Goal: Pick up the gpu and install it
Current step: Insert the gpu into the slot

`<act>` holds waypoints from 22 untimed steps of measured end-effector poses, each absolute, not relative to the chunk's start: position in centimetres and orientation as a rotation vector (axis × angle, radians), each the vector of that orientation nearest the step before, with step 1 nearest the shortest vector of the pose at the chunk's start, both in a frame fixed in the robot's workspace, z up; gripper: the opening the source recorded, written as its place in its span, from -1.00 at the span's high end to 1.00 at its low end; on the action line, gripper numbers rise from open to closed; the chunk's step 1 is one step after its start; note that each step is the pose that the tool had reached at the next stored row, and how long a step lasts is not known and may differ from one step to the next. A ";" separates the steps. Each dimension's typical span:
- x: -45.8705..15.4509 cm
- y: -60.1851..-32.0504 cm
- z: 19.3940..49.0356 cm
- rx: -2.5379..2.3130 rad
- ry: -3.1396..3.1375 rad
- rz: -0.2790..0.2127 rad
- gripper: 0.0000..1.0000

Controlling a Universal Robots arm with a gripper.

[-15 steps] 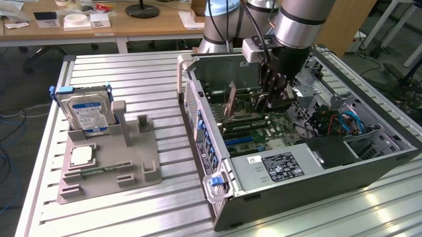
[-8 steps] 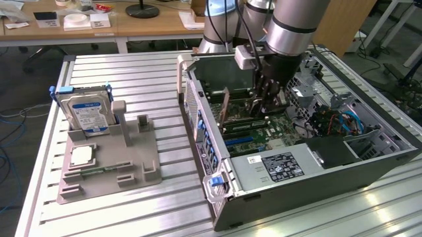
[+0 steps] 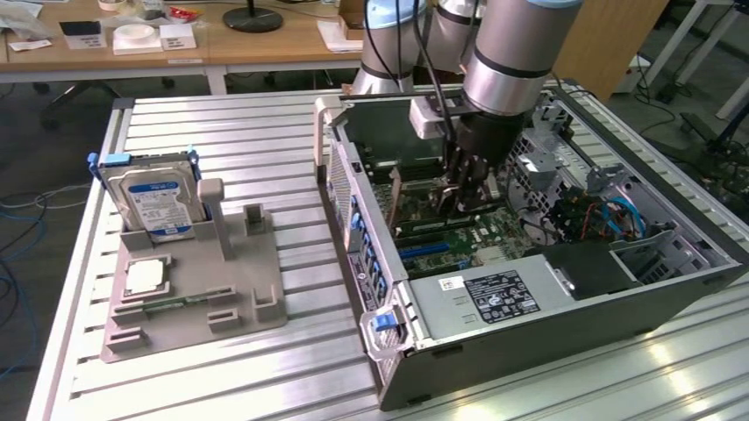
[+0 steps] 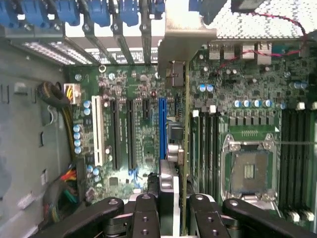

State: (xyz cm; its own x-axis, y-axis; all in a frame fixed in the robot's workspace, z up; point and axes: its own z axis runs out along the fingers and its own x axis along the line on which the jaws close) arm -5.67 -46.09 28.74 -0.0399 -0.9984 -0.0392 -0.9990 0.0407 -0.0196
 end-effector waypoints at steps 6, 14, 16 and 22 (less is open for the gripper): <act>-5.9 -46.2 27.7 -2.148 2.235 0.021 0.44; -5.9 -46.2 26.8 -2.187 2.199 0.023 0.44; -6.0 -46.2 26.8 -2.186 2.198 0.025 0.44; -6.1 -46.4 26.1 -2.186 2.198 0.025 0.44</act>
